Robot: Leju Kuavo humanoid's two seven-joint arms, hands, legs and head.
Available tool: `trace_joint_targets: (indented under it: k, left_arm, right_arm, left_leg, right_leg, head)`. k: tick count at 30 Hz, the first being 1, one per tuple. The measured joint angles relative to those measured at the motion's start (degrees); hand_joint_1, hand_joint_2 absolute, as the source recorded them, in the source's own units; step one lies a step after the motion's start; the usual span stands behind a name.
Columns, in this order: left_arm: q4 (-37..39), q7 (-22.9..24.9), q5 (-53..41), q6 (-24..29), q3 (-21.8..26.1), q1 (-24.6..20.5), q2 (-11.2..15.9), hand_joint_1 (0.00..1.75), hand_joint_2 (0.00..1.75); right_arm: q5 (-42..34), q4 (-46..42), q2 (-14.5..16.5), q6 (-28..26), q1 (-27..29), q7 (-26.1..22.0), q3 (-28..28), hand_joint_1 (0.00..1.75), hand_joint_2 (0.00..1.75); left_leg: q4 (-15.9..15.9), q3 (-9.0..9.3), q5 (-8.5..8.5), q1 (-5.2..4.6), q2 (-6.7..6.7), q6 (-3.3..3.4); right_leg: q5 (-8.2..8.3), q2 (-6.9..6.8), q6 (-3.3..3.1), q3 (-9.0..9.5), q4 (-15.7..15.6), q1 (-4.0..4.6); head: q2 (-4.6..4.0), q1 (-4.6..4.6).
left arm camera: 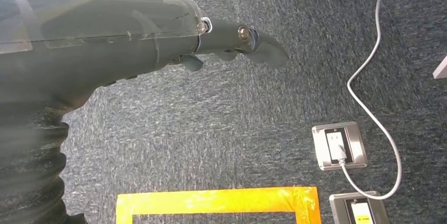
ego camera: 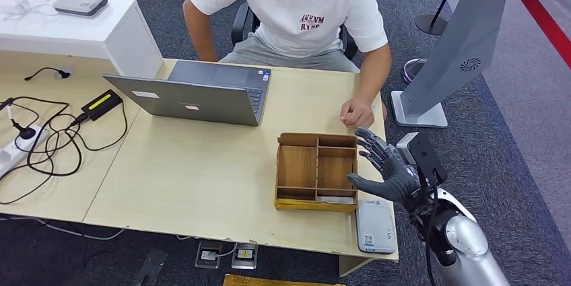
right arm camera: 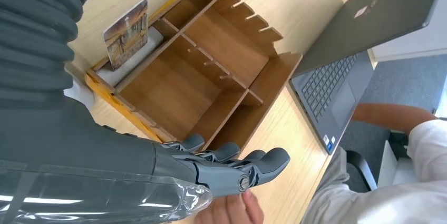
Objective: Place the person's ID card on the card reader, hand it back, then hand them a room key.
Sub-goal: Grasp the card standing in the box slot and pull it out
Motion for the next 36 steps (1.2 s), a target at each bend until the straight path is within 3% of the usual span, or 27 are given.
trace_joint_targets:
  k: [10, 12, 19, 24, 36]
  left_arm:
    - [0.0, 0.3, 1.8, 0.7, -0.2, 0.0, 0.1, 0.0, 1.75]
    - [0.0, 0.3, 2.2, 0.9, -0.2, 0.0, 0.1, 0.0, 1.75]
    - [-0.3, 0.5, 3.6, 2.2, -0.3, 0.0, -0.1, 0.0, 1.75]
    - [-0.6, 0.6, 4.2, 2.6, -0.3, 0.0, -0.3, 0.0, 1.75]
    - [-0.8, 0.6, 5.0, 2.9, -0.5, 0.0, -0.7, 0.0, 1.75]
  right_arm:
    - [0.8, -3.3, -1.7, 2.9, 0.8, 0.8, 3.7, 0.0, 1.75]
    - [5.2, -4.0, -2.2, 3.1, 0.5, 0.5, 4.5, 0.0, 1.75]
    - [32.7, -6.8, -4.0, 0.8, -2.0, 0.9, 7.7, 0.0, 1.75]
    - [42.0, -8.4, -4.8, -0.3, -2.7, 1.8, 9.4, 0.0, 1.75]
    - [45.2, -10.8, -5.0, 2.8, -2.8, 1.9, 11.2, 0.0, 1.75]
  left_leg:
    - [0.0, 0.0, 0.01, 0.0, 0.0, 0.0]
    - [0.0, -0.01, 0.01, 0.0, 0.0, 0.0]
    - [0.0, 0.0, 0.01, 0.0, 0.0, 0.0]
    - [0.0, 0.0, 0.0, 0.0, 0.0, 0.0]
    - [0.0, 0.0, 0.0, 0.0, 0.0, 0.0]
  right_leg:
    - [0.0, 0.0, 0.0, 0.01, 0.0, 0.0]
    - [0.0, 0.0, 0.0, 0.01, 0.0, 0.0]
    - [0.0, -0.01, 0.0, 0.01, 0.0, 0.0]
    - [0.0, -0.01, 0.0, 0.0, 0.0, 0.0]
    - [0.0, 0.0, 0.0, 0.0, 0.0, 0.0]
  head:
    - [0.0, 0.01]
    - [0.0, 0.01]
    - [0.0, 0.01]
    - [0.0, 0.01]
    - [0.0, 0.01]
